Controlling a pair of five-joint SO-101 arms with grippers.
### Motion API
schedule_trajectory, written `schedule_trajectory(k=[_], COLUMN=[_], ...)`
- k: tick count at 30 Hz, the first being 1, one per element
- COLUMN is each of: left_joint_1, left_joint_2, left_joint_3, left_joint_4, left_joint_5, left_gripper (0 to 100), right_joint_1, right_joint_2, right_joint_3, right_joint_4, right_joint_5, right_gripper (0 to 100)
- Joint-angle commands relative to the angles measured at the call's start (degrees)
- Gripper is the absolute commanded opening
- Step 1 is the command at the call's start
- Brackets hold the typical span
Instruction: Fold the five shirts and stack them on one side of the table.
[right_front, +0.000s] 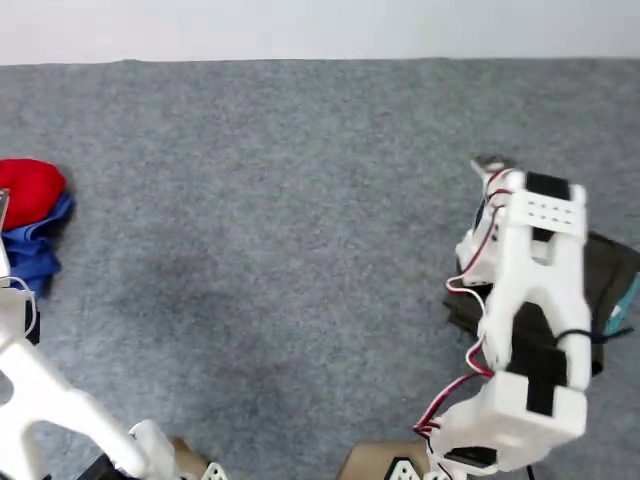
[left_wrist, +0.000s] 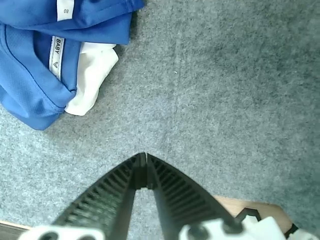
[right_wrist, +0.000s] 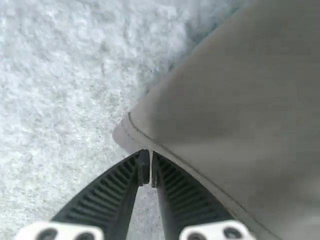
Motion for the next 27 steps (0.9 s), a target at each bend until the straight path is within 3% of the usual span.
schedule_trajectory(k=[1,8,14,22,27], left_joint_1=[0.4,0.4,0.4,0.4,0.4], left_joint_2=[-1.8,-1.8,-1.8,-1.8,-1.8], left_joint_3=[-2.3,-2.3,-2.2,-2.0,-2.3], left_joint_4=[0.8,0.8,0.8,0.8,0.8], left_joint_5=[0.6,0.6,0.6,0.6,0.6], left_gripper=[1,1,1,1,1], right_joint_1=[4.0,14.9,24.7,29.1,29.3], right_joint_2=[-6.4,-6.8,-2.6,5.4,0.8], right_joint_3=[-5.2,-5.2,-1.7,-0.1,-3.3], right_joint_4=[5.0,6.8,-2.7,-4.4,1.2], right_joint_5=[2.5,9.8,15.6,17.6,17.4], right_gripper=[1.0,1.0,1.0,1.0,1.0])
